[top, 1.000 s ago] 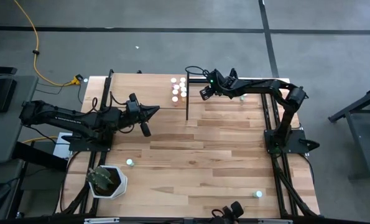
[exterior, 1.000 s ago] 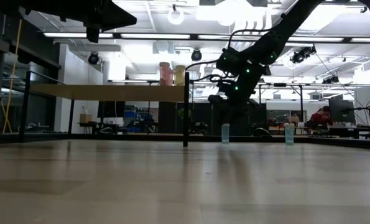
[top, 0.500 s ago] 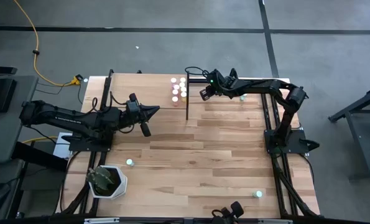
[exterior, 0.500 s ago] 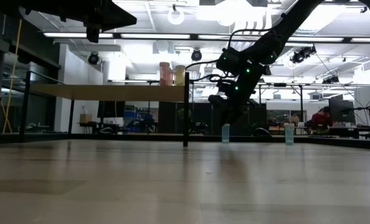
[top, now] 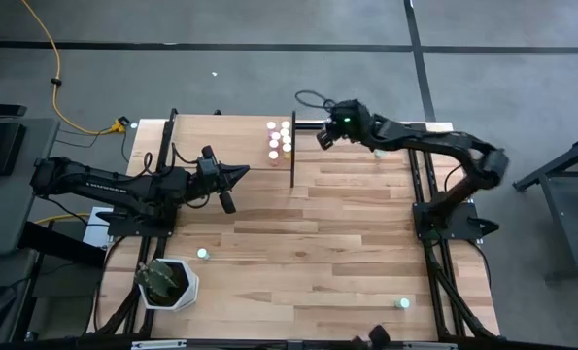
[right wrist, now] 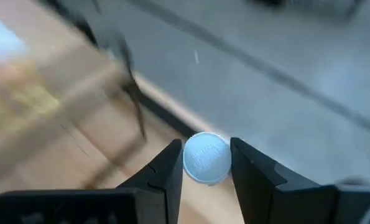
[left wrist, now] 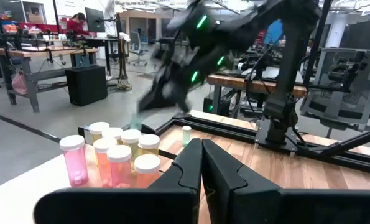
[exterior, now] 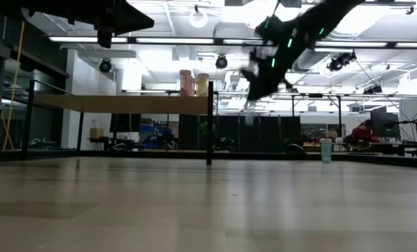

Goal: Pick and place medicine bottles onto shelf by color
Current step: Put the top left green pill bottle on the shelf

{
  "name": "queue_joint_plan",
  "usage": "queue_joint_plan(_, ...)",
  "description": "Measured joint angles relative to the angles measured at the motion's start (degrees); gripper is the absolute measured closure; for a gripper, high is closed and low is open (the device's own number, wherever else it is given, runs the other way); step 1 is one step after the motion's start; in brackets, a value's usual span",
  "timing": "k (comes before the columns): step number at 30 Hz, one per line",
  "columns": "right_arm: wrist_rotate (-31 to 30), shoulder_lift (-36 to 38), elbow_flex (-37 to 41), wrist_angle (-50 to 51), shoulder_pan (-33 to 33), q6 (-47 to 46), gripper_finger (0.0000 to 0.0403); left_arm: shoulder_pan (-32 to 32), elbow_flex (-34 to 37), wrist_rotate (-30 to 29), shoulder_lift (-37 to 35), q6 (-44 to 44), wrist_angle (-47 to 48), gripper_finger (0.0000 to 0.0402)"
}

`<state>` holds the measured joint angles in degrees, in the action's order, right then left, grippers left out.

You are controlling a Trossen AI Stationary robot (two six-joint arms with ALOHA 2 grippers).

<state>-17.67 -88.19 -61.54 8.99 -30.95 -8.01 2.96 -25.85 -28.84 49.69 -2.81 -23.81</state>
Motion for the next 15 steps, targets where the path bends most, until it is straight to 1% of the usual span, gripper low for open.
queue_joint_plan(4, 0.40, 8.70, -0.11, -4.93, 3.64, 1.17, 0.0299, 0.00, 0.00, -0.02, 0.00, 0.00, -0.12, 0.0402)
queue_joint_plan(7, 1.62, 11.18, -1.62, -6.71, 6.90, 2.14, 0.0299, 0.00, 0.00, -0.01, 0.00, -0.02, -0.61, 0.0402)
queue_joint_plan(10, 1.59, 9.54, -5.58, -5.90, 10.24, 4.10, 0.0299, 0.00, 0.00, -0.02, 0.00, -0.06, -1.21, 0.0402)
queue_joint_plan(15, 1.77, 1.61, -15.41, -2.95, 14.97, 8.51, 0.0299, -0.15, -0.02, -0.38, -0.19, 1.17, -1.80, 0.0402)
